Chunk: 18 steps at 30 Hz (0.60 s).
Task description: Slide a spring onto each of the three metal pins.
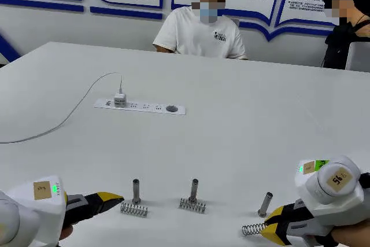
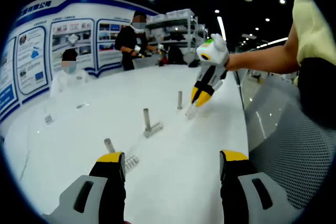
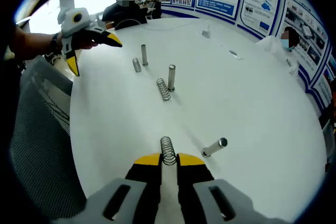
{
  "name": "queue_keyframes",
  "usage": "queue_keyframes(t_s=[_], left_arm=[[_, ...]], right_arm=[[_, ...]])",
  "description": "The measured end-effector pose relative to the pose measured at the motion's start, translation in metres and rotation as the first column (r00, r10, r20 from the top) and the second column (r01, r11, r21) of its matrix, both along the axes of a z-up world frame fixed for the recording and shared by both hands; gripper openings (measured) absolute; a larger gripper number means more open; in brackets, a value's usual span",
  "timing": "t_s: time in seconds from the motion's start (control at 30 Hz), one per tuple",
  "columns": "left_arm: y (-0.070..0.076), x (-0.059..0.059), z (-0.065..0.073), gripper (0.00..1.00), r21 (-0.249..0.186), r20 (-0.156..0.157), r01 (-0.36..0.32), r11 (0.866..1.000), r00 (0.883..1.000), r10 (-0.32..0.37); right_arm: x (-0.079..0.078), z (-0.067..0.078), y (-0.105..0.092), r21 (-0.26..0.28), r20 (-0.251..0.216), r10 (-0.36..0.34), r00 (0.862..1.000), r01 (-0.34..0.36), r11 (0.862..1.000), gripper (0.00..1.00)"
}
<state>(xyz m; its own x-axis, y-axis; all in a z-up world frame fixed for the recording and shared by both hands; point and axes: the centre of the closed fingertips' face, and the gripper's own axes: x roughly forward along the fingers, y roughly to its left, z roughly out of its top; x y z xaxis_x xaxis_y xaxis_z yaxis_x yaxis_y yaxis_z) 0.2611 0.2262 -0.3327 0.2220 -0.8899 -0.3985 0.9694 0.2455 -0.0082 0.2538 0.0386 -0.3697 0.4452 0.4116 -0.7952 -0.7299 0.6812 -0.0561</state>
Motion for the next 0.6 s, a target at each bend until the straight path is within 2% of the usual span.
queue_keyframes(t_s=[0.3,0.47,0.6], left_arm=[[-0.034,-0.010,0.000,0.70,0.015,0.021,0.113,0.994,0.993,-0.113],[-0.052,-0.017,-0.005,0.67,0.051,0.039,0.186,0.981,0.981,-0.189],[-0.063,-0.019,-0.009,0.65,0.062,0.043,0.213,0.975,0.976,-0.216]], right_arm=[[-0.004,0.015,0.026,0.018,0.005,0.063,0.998,-0.063,0.998,0.12],[-0.007,0.023,0.043,0.031,0.007,0.100,0.995,-0.100,0.995,0.12],[-0.009,0.026,0.054,0.032,0.006,0.123,0.992,-0.123,0.992,0.12]])
